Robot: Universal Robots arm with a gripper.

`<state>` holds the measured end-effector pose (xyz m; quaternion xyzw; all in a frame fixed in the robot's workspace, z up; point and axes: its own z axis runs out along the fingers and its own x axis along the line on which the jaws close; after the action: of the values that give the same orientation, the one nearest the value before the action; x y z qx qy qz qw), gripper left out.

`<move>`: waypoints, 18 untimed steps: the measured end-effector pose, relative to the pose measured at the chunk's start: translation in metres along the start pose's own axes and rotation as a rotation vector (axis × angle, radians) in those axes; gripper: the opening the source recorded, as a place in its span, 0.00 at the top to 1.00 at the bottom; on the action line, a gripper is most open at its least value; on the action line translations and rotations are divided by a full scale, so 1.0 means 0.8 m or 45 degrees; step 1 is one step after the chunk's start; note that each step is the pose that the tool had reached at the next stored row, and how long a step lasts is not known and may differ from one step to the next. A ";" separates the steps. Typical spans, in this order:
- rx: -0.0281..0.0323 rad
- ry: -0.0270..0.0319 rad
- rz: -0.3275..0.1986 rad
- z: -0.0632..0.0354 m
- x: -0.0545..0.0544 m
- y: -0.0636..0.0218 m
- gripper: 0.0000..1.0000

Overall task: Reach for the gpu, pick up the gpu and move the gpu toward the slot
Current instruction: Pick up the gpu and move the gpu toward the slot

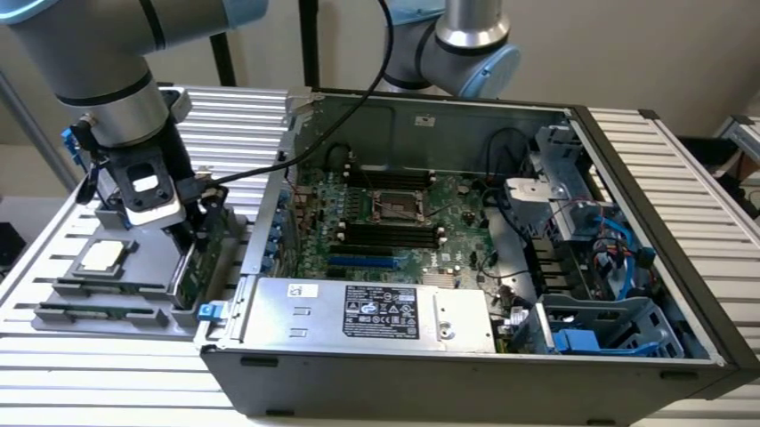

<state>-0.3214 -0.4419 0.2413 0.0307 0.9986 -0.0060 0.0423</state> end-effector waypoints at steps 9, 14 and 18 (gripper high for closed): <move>-0.0084 0.0102 0.001 -0.009 -0.001 -0.003 0.74; -0.0189 0.0307 0.001 -0.016 -0.002 -0.006 0.74; -0.0284 0.0508 0.002 -0.024 -0.003 -0.008 0.74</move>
<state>-0.3207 -0.4484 0.2604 0.0312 0.9992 0.0058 0.0227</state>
